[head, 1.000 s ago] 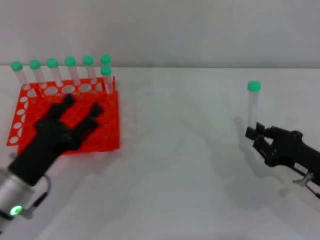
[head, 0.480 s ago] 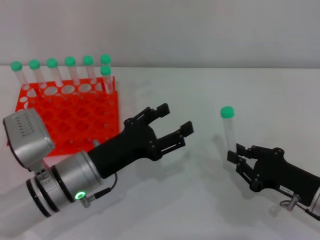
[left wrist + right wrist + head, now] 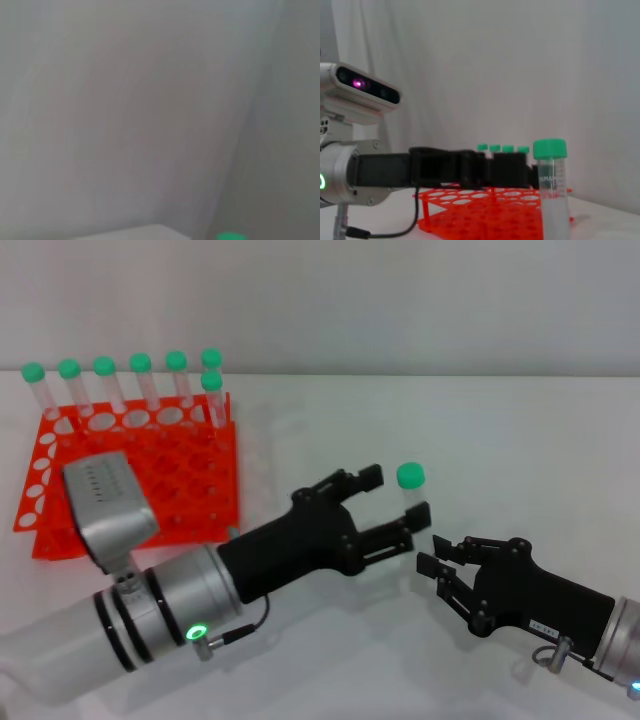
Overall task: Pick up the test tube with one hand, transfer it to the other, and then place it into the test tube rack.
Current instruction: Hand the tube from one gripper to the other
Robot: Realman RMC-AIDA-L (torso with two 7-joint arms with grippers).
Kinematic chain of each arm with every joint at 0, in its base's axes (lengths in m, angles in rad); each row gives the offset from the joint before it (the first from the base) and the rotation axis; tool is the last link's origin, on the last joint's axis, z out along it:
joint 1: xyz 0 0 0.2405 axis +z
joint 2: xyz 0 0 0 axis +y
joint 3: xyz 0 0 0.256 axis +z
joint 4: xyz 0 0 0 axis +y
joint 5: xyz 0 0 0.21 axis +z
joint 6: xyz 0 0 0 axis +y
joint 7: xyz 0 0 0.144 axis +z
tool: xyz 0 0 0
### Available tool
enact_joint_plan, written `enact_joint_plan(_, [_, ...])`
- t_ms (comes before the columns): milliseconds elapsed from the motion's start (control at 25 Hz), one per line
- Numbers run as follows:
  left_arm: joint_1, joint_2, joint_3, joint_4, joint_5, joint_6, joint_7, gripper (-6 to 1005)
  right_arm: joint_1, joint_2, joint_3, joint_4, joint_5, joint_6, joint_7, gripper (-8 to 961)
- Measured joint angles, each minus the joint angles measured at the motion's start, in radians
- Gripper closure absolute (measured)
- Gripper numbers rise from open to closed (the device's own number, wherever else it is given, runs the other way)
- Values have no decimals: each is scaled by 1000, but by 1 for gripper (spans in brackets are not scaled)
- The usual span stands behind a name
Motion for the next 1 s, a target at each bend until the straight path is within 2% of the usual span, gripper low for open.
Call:
enact_joint_plan(360, [14,-5,20,-63,-9,84,-1,197,4,0,-14,7,-2,1,1,770])
enact_joint_plan(800, [22,-10,20,-69,-27,94,65,410,-3,0,-14,10,-3,4,9,771])
enact_joint_plan(1000, [31,-11,21,-78,-27,94,77,620,-5,-2,-14,10,-3,9,5,771])
